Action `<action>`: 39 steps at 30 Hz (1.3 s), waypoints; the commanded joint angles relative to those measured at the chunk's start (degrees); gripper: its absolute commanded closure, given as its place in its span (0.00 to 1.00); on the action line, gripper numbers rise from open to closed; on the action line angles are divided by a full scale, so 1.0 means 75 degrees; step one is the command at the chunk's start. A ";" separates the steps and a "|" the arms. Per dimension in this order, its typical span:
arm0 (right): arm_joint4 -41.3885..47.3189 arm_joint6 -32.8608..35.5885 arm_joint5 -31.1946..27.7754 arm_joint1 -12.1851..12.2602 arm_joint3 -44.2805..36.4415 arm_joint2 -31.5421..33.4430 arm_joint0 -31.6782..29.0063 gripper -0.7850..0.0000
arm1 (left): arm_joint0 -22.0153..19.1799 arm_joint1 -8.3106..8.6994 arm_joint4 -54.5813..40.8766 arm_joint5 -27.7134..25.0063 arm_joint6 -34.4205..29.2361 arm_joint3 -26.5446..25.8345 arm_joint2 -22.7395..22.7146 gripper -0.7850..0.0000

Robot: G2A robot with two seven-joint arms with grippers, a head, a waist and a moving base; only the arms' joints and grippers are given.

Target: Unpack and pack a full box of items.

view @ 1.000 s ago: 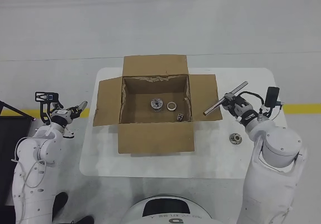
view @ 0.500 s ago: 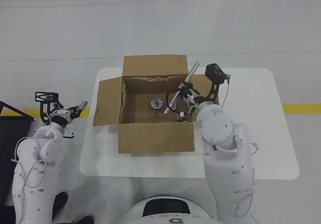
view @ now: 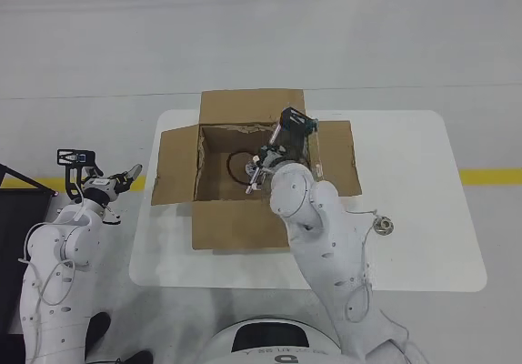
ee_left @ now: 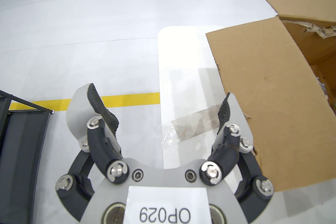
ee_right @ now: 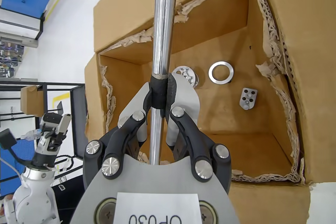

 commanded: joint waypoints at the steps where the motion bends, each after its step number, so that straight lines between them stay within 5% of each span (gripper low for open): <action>1: 0.0089 0.0153 0.0193 -0.0013 0.0309 0.0044 0.0135 1.00 | 0.0000 0.0000 0.0000 0.0000 0.0000 0.0000 0.0000 0.00; 20: 0.0273 -0.0159 0.1429 -0.0087 0.2564 0.0384 0.1040 1.00 | 0.0000 0.0000 0.0000 0.0000 0.0000 0.0000 0.0000 0.00; 24: -0.0134 0.0172 0.1782 -0.0124 0.3662 0.0143 0.1563 0.67 | 0.0000 0.0000 0.0000 0.0000 0.0000 0.0000 0.0000 0.00; 27: -0.0262 0.0375 0.1851 -0.0170 0.4165 -0.0026 0.1885 0.55 | 0.0000 0.0000 0.0000 0.0000 0.0000 0.0000 0.0000 0.00; 35: -0.0282 0.0273 0.1953 -0.0268 0.4059 -0.0172 0.2019 0.52 | 0.0000 0.0000 0.0000 0.0000 0.0000 0.0000 0.0000 0.00; 39: -0.0637 0.0513 0.1713 -0.0167 0.2203 -0.0056 0.1389 0.51 | 0.0000 0.0000 0.0000 0.0000 0.0000 0.0000 0.0000 0.00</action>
